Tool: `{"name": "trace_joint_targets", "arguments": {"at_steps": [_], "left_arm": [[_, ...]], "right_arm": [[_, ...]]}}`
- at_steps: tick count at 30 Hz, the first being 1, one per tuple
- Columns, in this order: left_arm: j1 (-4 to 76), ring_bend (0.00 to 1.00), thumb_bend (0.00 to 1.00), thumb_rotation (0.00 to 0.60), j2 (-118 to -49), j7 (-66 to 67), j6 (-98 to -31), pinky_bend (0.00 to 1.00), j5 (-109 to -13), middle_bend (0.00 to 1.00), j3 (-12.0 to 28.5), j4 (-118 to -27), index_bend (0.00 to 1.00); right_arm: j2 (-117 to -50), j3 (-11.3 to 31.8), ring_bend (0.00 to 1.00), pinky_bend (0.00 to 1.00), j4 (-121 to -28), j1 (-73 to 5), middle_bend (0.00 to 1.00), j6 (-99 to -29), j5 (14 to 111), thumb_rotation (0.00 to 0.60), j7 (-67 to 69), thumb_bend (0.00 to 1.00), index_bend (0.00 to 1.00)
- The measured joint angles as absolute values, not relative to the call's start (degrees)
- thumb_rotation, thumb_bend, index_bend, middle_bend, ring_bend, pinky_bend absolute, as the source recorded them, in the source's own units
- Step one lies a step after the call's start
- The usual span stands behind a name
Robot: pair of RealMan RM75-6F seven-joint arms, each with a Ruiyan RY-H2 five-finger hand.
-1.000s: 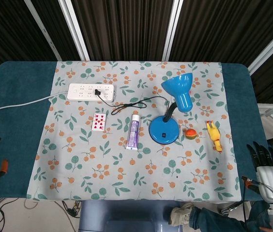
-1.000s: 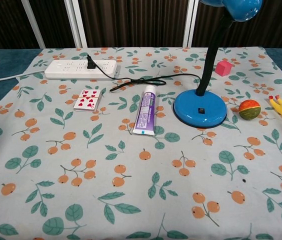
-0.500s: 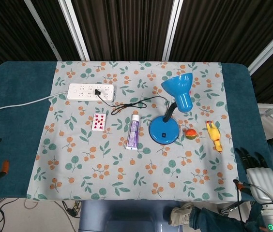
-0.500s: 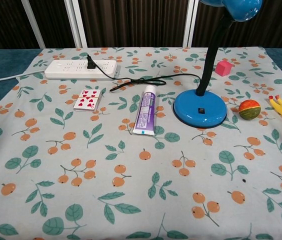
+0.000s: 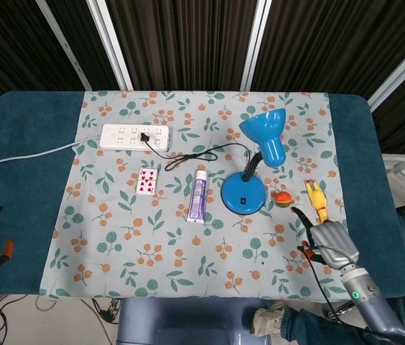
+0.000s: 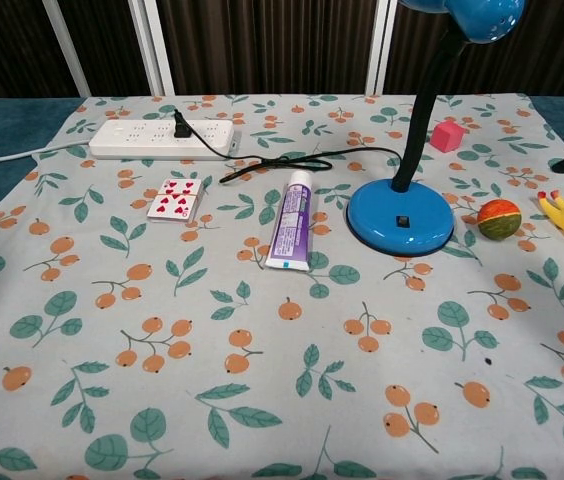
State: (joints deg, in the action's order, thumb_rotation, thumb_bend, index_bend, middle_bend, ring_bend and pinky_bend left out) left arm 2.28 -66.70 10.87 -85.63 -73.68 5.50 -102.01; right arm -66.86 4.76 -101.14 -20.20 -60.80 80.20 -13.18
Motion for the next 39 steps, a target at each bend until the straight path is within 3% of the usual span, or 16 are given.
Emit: {"name": "trace_joint_targets", "arguments": {"at_steps": [15,28,39], "left_arm": [[2.6,0.00,0.42,0.600,-66.5,10.9,-85.1,0.04,-73.2,0.04,5.6,-101.6,0.16],[2.7,0.00,0.42,0.600,-66.4,10.8,-84.9,0.04,-72.8,0.04,5.8,-101.6,0.16],[2.8,0.00,0.42,0.600,-66.4,10.8,-84.8,0.04,-72.5,0.04,5.9,-101.5,0.16]], "right_arm": [[-78.9,8.8,0.87,0.72,-95.9,-31.1,0.75,-49.4,64.3,0.600,-24.3,0.56,0.01],[-84.3,9.0,0.88,0.81,-91.7,-35.6,0.76,-48.4,56.6,0.600,-29.0,0.56,0.01],[-85.0,8.4,0.88,0.87,-90.7,-37.1,0.76,-49.2,54.1,0.600,-29.9,0.56,0.01]]}}
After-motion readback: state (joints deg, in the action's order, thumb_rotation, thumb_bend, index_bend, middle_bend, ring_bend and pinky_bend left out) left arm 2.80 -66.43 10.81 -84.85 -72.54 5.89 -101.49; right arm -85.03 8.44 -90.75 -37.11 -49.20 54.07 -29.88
